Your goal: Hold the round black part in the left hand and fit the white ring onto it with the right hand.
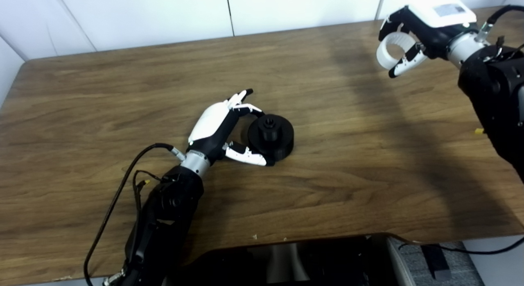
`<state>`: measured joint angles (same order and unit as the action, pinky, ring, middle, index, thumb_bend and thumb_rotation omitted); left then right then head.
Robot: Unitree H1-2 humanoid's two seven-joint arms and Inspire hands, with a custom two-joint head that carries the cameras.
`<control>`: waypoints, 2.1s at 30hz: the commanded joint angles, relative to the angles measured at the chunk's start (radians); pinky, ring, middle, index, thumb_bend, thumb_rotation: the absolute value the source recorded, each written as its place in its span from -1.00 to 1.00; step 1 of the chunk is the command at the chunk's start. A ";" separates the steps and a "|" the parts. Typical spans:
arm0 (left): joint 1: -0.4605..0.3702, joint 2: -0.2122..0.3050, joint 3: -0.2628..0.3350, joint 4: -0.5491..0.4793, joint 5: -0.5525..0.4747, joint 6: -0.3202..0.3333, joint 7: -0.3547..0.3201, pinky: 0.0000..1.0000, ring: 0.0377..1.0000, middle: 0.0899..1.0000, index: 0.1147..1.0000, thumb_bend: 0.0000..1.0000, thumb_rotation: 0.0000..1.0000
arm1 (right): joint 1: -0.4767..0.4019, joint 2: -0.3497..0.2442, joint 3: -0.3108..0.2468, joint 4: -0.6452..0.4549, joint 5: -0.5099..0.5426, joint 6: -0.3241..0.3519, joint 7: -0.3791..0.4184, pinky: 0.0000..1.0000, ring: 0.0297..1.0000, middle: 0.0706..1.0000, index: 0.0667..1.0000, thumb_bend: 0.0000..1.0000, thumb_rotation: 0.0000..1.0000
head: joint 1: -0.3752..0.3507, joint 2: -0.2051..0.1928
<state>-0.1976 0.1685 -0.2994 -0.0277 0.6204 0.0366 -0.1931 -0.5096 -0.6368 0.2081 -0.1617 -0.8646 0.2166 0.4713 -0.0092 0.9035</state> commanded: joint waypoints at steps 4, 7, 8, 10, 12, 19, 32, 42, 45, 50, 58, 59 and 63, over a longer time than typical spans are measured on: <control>-0.041 -0.001 0.005 0.000 -0.002 -0.021 0.032 1.00 1.00 1.00 0.13 1.00 -0.30 | -0.044 0.000 -0.021 -0.055 0.014 0.000 0.008 0.80 0.22 0.23 -0.09 0.04 -0.73 | -0.001 0.000; -0.043 0.000 0.006 0.003 -0.004 -0.023 0.035 1.00 1.00 1.00 0.13 1.00 -0.28 | -0.044 0.015 -0.021 -0.086 0.034 0.011 0.036 0.23 0.13 0.23 -0.09 0.04 -0.74 | -0.005 -0.001; -0.043 0.000 0.006 0.004 -0.004 -0.023 0.035 1.00 1.00 1.00 0.13 1.00 -0.28 | -0.043 0.021 -0.022 -0.096 0.041 0.008 0.037 0.10 0.08 0.22 -0.09 0.04 -0.74 | -0.005 -0.002; -0.044 0.001 0.005 0.005 -0.005 -0.023 0.035 1.00 1.00 1.00 0.13 1.00 -0.27 | -0.040 0.033 -0.020 -0.115 0.043 0.007 0.041 -0.06 -0.06 0.21 -0.09 0.04 -0.74 | -0.007 -0.002; -0.046 0.002 0.004 0.004 -0.006 -0.021 0.033 1.00 1.00 1.00 0.14 1.00 -0.27 | -0.039 0.045 -0.014 -0.137 0.034 0.013 0.052 0.25 -0.03 0.20 -0.09 0.04 -0.74 | -0.007 -0.003; -0.051 0.001 0.002 0.004 -0.005 -0.015 0.030 1.00 1.00 1.00 0.13 1.00 -0.28 | -0.036 0.100 0.009 -0.207 0.001 0.022 0.085 1.00 0.09 0.16 -0.09 0.04 -0.73 | -0.004 -0.003; -0.051 -0.003 0.001 0.009 -0.007 -0.023 0.039 1.00 1.00 1.00 0.13 1.00 -0.30 | -0.028 0.186 0.037 -0.278 -0.015 0.005 0.103 0.96 -0.04 0.12 -0.09 0.04 -0.73 | -0.004 -0.001; -0.048 -0.003 -0.002 0.007 -0.004 -0.022 0.039 1.00 1.00 1.00 0.13 1.00 -0.31 | -0.009 0.263 0.075 -0.304 -0.021 -0.005 0.121 1.00 0.15 0.11 -0.09 0.04 -0.72 | 0.003 0.003; -0.046 -0.005 -0.002 0.005 -0.006 -0.019 0.038 1.00 1.00 1.00 0.14 1.00 -0.30 | -0.002 0.286 0.093 -0.312 -0.038 0.009 0.139 0.99 0.16 0.13 -0.09 0.04 -0.72 | 0.006 0.005; -0.044 -0.007 -0.002 0.003 -0.010 -0.019 0.036 1.00 1.00 1.00 0.14 1.00 -0.31 | 0.012 0.328 0.118 -0.320 -0.073 0.015 0.165 0.98 0.10 0.15 -0.09 0.04 -0.72 | 0.006 0.007; -0.043 -0.009 -0.005 -0.002 -0.005 -0.012 0.033 1.00 1.00 1.00 0.14 1.00 -0.35 | 0.042 0.375 0.147 -0.301 -0.097 -0.008 0.162 1.00 0.10 0.16 -0.09 0.04 -0.72 | 0.011 0.011; -0.043 -0.010 -0.005 -0.003 -0.004 -0.011 0.033 1.00 1.00 1.00 0.14 1.00 -0.36 | 0.045 0.378 0.151 -0.298 -0.100 -0.011 0.160 1.00 0.08 0.16 -0.09 0.04 -0.72 | 0.012 0.011; -0.043 -0.011 -0.007 -0.001 0.000 -0.012 0.036 1.00 1.00 1.00 0.13 1.00 -0.36 | 0.055 0.393 0.167 -0.280 -0.111 -0.018 0.154 0.97 0.06 0.16 -0.09 0.04 -0.72 | 0.013 0.012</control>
<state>-0.2041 0.1594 -0.3071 -0.0098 0.6202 0.0323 -0.1732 -0.4218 -0.2557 0.3758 -0.4364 -0.9656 0.2206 0.6493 0.0031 0.9158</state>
